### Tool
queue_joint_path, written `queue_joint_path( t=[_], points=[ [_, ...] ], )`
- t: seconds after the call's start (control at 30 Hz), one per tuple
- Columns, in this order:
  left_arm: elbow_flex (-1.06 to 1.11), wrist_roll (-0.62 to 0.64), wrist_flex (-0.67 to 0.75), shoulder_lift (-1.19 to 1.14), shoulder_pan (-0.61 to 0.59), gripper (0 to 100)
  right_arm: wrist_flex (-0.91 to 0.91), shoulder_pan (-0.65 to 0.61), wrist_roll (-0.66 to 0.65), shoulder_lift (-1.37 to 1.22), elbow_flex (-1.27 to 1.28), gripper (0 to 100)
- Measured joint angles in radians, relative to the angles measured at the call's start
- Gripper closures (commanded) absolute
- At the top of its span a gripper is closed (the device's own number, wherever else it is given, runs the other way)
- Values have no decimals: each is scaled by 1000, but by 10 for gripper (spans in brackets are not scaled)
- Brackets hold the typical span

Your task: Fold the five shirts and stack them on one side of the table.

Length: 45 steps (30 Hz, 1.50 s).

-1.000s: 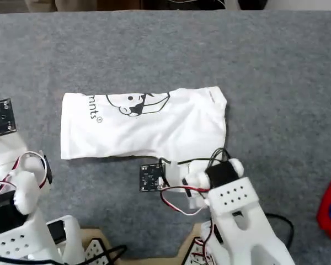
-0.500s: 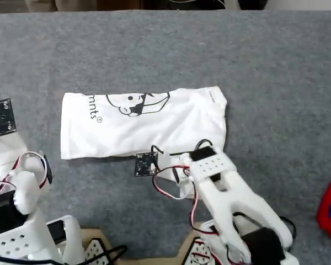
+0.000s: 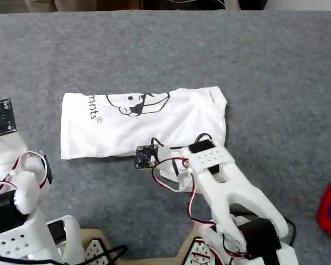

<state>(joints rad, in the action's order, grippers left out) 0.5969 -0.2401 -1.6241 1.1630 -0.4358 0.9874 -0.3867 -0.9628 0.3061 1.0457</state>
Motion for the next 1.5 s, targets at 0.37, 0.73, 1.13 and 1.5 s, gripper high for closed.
queue_joint_path(
  t=[0.37,0.73,1.13,1.5],
  points=[
    [-68,-31,0,6,0,976,-11,0,44,-12,2,995],
    [-68,-31,0,8,0,976,176,98,109,-28,-285,995],
    [-68,-31,0,8,0,976,238,164,15,-310,-749,995],
    [-68,-31,0,8,0,976,453,212,-69,-772,-1382,994]
  ],
)
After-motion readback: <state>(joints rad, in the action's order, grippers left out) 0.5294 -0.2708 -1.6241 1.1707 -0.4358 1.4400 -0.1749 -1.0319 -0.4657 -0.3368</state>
